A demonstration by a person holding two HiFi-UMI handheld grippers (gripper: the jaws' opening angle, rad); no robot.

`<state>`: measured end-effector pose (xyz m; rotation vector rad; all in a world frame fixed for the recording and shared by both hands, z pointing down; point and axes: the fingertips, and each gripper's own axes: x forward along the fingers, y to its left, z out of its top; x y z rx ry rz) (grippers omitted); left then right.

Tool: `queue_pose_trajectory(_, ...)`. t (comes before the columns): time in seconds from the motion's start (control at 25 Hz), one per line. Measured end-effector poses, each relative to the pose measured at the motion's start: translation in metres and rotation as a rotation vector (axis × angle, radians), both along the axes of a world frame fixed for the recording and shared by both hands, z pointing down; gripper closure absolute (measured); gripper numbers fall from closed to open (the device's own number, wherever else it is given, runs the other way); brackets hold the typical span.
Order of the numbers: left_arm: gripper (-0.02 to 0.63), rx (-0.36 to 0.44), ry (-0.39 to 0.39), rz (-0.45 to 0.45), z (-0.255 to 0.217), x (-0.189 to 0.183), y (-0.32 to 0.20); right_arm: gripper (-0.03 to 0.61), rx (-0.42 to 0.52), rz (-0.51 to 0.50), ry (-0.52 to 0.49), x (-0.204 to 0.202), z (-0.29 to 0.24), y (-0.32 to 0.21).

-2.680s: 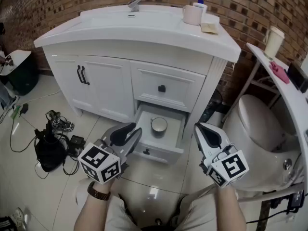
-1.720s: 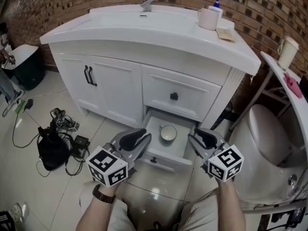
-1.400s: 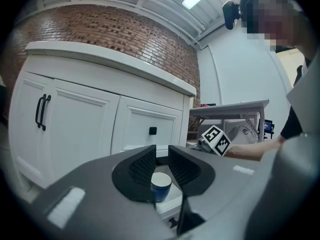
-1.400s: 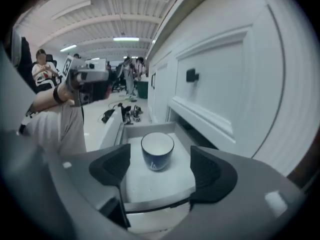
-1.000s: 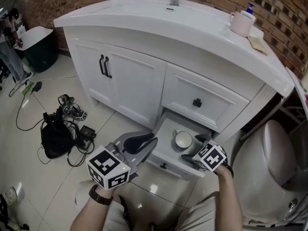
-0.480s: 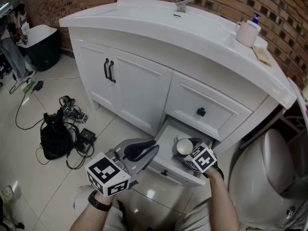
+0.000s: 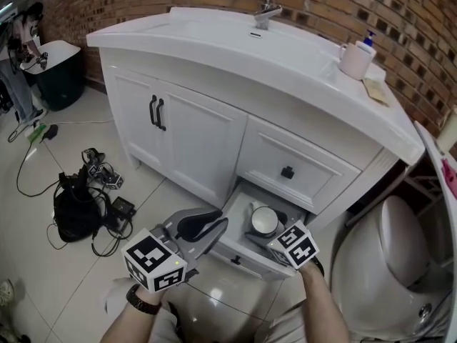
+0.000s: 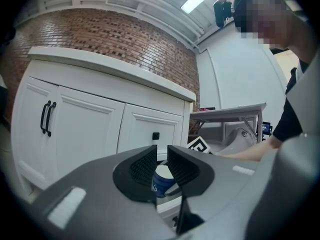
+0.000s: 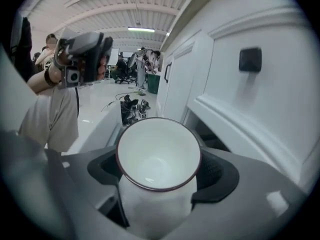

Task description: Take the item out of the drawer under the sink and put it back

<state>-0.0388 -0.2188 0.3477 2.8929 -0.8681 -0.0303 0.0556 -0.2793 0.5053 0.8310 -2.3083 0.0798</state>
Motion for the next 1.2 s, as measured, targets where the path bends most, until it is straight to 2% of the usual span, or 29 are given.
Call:
queue_pose_trajectory(0.24, 0.531, 0.002, 0.0, 0.01, -0.002, 0.008, 0.002, 0.172, 0.176, 0.014, -0.098, -0.004, -0.069, 0.021)
queue_pose_trajectory(0.52, 0.532, -0.003, -0.022, 0.021, 0.01, 0.02, 0.0, 0.172, 0.248, 0.033, -0.267, 0.024, -0.135, 0.065)
queue_pose_trajectory(0.8, 0.532, 0.002, -0.046, 0.01, 0.012, 0.023, 0.0, 0.172, 0.298, 0.075, -0.288, 0.056, -0.17, 0.091)
queue_pose_trajectory(1.2, 0.532, 0.02, -0.085, 0.023, 0.014, 0.027, 0.01, 0.171, 0.303, 0.077, -0.244, 0.067, -0.168, 0.106)
